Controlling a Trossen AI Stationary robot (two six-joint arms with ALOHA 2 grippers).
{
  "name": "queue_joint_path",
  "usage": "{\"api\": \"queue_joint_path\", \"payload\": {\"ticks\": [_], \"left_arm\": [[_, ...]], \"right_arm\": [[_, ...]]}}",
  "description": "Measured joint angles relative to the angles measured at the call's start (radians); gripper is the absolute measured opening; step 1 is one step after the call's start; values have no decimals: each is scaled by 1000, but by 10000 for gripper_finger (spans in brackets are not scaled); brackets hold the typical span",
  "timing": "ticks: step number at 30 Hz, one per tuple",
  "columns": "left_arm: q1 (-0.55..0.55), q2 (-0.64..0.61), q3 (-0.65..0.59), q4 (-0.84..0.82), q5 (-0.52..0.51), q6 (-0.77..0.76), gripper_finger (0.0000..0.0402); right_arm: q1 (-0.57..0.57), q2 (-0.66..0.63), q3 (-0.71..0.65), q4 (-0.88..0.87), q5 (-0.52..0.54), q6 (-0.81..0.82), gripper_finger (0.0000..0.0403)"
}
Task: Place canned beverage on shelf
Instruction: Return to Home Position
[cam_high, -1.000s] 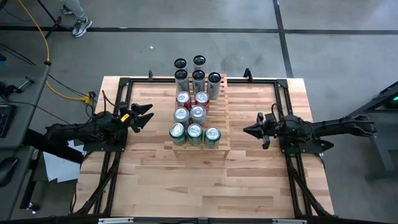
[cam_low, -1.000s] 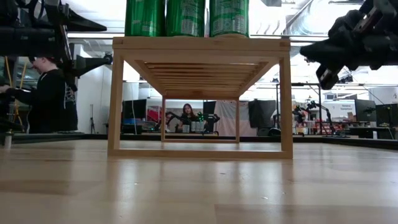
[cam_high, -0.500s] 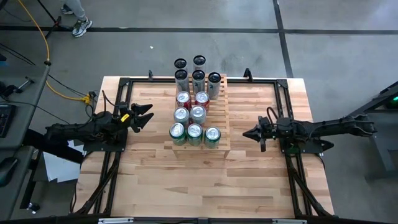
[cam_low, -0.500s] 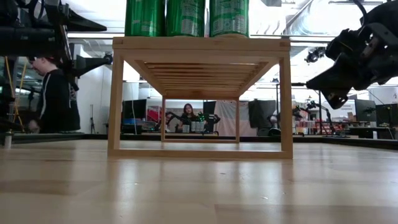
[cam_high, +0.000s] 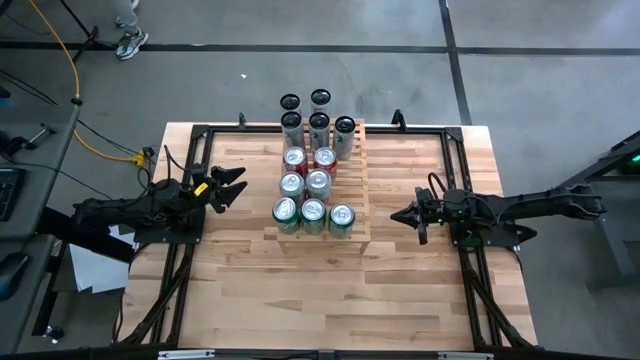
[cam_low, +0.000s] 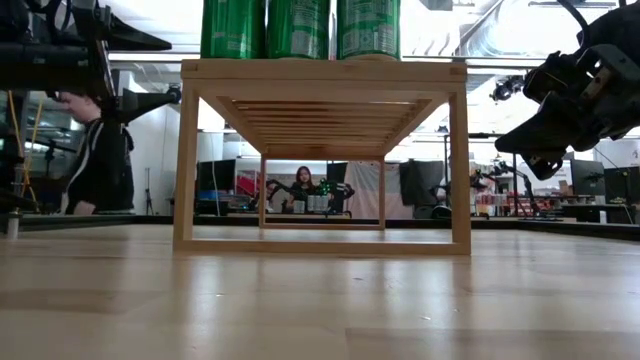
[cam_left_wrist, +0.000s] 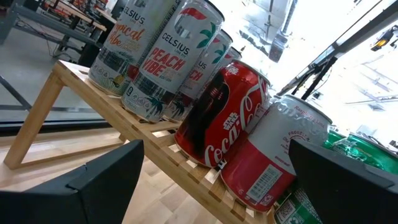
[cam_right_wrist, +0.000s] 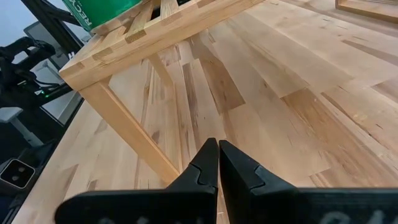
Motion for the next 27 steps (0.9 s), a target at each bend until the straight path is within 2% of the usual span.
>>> {"api": "queue_joint_path", "payload": {"ticks": [12,17,22,27], "left_arm": [[0,0,0,0,0,0,392],[0,0,0,-5,0,0,392],[0,0,0,-19,0,0,392],[0,4,0,-20,1,0,392]], "right_arm": [[0,-8,0,-13,0,0,0],[14,-215,1,-141,-1,0,0],[6,-435,1,-143,-8,0,0],[1,-443,0,-62,-2,0,0]]}}
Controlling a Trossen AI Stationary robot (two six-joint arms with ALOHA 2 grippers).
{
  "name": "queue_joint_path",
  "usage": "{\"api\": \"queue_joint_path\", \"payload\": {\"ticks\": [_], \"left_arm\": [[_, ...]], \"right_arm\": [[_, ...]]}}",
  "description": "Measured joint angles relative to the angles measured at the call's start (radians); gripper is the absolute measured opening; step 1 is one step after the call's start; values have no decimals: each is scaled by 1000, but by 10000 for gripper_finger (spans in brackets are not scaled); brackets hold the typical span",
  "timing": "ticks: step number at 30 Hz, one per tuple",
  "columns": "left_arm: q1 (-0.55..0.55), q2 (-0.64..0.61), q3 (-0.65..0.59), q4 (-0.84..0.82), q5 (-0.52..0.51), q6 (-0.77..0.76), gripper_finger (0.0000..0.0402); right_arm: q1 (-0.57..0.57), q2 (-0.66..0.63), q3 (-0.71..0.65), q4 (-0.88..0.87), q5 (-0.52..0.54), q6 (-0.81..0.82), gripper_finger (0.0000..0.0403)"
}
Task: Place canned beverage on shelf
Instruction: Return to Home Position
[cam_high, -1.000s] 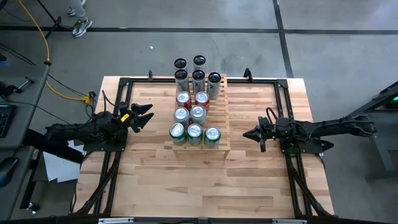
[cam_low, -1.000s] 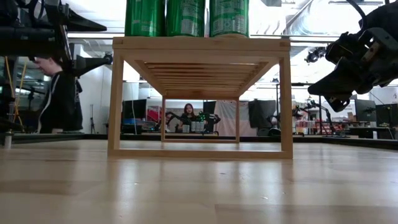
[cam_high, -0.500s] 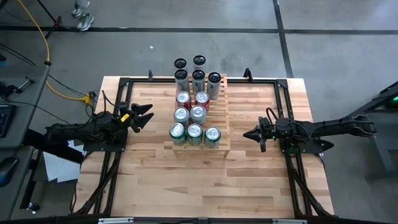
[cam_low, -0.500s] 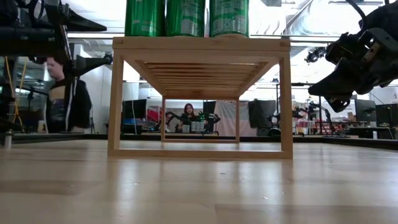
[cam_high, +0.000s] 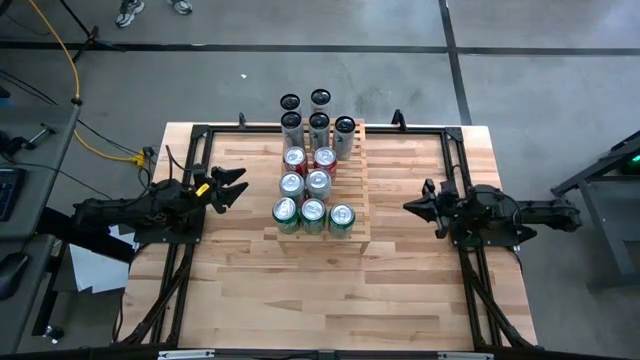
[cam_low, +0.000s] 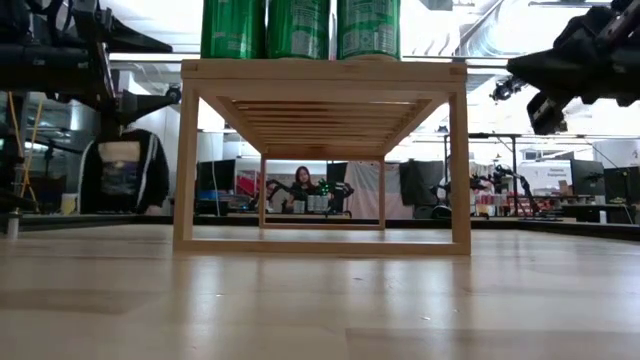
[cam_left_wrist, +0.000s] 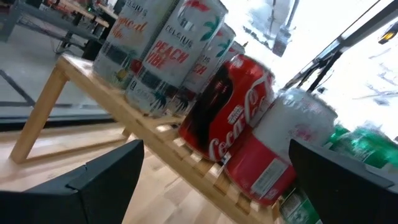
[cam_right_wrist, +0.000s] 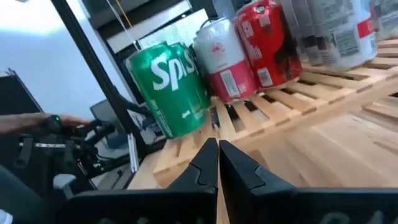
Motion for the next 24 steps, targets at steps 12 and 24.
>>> {"api": "queue_joint_path", "payload": {"ticks": [12,24], "left_arm": [[-2,-7,0,-97,1,0,392],[-2,6,0,-95,0,0,392]], "right_arm": [[64,25,0,-29,1,0,0],[64,26,0,-79,1,0,0]]}}
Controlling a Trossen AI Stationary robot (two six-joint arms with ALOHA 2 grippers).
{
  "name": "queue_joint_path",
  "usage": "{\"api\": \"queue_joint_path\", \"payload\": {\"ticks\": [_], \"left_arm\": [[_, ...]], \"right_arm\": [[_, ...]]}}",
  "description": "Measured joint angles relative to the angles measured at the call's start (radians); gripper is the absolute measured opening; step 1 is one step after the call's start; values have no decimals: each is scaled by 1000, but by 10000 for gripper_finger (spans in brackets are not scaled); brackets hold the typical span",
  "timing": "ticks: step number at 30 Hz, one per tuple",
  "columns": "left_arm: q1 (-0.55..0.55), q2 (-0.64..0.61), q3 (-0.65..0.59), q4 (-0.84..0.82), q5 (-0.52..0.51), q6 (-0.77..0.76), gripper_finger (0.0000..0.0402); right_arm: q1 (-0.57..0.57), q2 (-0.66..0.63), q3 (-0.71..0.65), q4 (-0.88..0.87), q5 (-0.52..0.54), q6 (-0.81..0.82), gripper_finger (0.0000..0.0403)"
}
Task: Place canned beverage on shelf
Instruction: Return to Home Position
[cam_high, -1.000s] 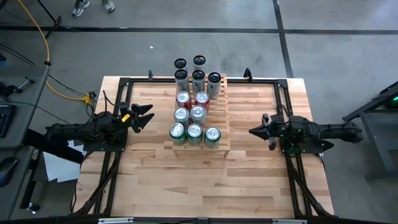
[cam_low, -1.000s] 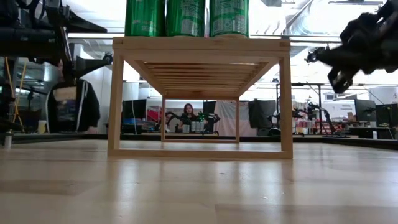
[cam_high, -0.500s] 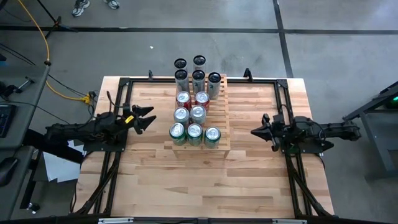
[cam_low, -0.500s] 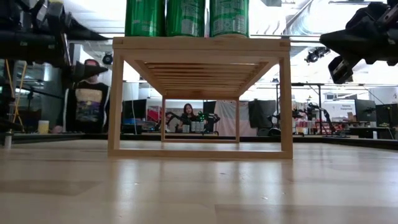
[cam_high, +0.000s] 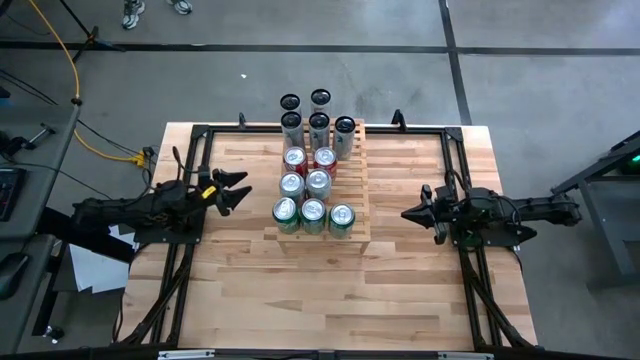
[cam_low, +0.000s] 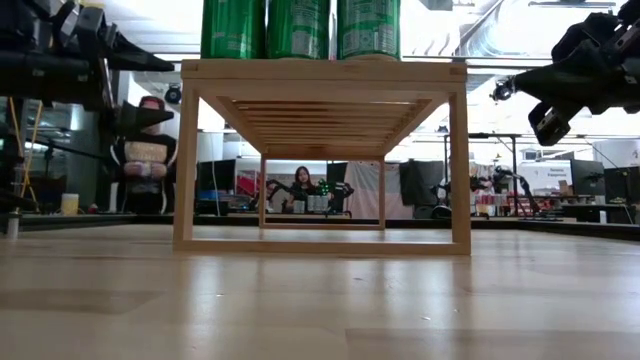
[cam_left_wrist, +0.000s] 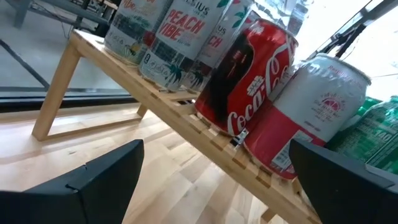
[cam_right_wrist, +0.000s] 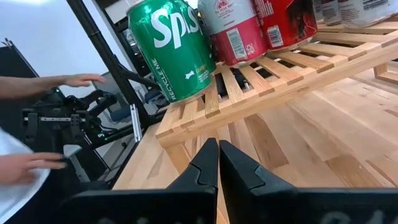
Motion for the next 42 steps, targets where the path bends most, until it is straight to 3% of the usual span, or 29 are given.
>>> {"api": "queue_joint_path", "payload": {"ticks": [6,12,15,19,23,42], "left_arm": [[0,1,0,-1,0,2,392],[0,-12,-1,10,41,302,392],[0,-12,-1,-13,148,457,392],[-1,-12,-1,-51,351,522,392],[-2,-12,-1,-44,388,604,392],[0,-6,-2,-46,380,365,392]], "right_arm": [[0,0,0,-1,0,0,0],[0,0,0,-1,0,0,0],[0,0,0,-2,0,0,0],[0,0,0,-2,0,0,0],[0,0,0,-2,0,0,0],[0,0,0,-3,0,0,0]]}}
